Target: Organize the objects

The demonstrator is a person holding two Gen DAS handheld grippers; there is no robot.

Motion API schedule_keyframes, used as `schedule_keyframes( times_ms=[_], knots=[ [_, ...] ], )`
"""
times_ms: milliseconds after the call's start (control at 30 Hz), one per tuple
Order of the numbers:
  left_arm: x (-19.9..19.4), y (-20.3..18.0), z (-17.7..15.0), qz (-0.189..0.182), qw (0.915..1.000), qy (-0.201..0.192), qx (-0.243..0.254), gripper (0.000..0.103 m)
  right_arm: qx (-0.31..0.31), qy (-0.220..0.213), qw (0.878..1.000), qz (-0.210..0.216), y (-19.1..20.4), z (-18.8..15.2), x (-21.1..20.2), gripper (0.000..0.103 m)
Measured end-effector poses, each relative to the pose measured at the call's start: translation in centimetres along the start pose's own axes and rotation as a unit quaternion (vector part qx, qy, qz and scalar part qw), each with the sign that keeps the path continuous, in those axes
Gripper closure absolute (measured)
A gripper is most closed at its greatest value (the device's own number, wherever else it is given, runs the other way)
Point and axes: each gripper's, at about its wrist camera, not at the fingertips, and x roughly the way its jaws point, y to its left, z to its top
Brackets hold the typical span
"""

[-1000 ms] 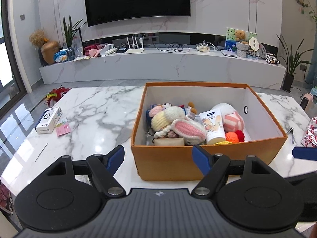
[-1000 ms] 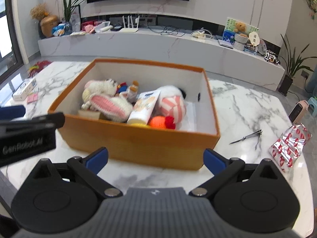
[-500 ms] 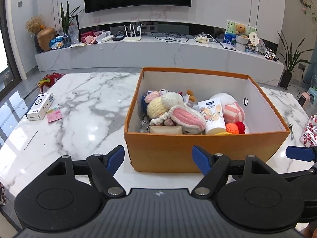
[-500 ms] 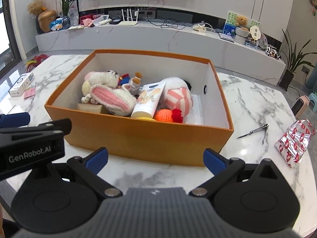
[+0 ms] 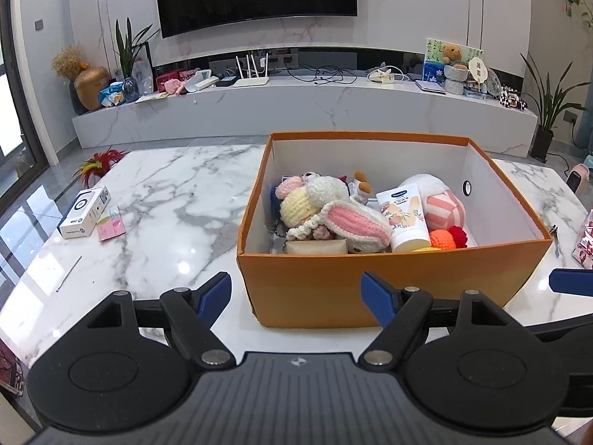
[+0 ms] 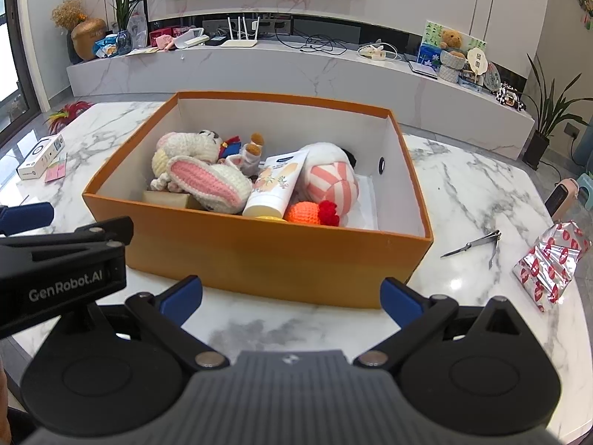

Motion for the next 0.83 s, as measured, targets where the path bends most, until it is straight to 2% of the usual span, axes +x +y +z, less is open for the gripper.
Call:
schedule_keyframes(
  times_ms=[267, 833],
  knots=[
    [0.26, 0.15, -0.21, -0.016, 0.9998, 0.003, -0.005, 0.012, -0.006, 0.002, 1.0, 0.001, 0.22, -0.04, 0.13, 0.001],
    [-0.02, -0.26, -0.42, -0.019, 0.9997, -0.015, 0.007, 0.012, -0.013, 0.006, 1.0, -0.002, 0.54, -0.16, 0.34, 0.001]
  ],
)
